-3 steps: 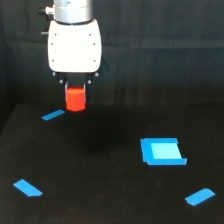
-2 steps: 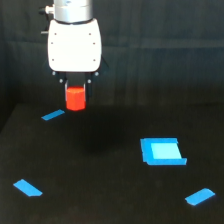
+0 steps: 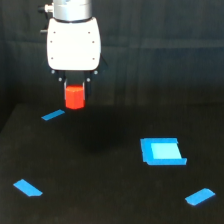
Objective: Pick up the red object from the table
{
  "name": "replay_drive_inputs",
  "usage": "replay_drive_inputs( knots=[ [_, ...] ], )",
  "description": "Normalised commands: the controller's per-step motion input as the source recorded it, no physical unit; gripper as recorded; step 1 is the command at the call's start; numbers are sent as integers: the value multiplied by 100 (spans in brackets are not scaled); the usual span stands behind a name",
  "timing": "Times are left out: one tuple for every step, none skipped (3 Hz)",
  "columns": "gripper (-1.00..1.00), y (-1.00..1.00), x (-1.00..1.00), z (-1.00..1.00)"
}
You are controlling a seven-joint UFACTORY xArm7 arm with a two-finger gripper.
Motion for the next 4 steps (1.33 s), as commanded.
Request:
replay_drive_inputs(
  knots=[
    [-82,8,-2,14],
    [-73,-3,-4,16],
    [-81,-7,6,11],
    [-70,-8,6,8]
  ],
)
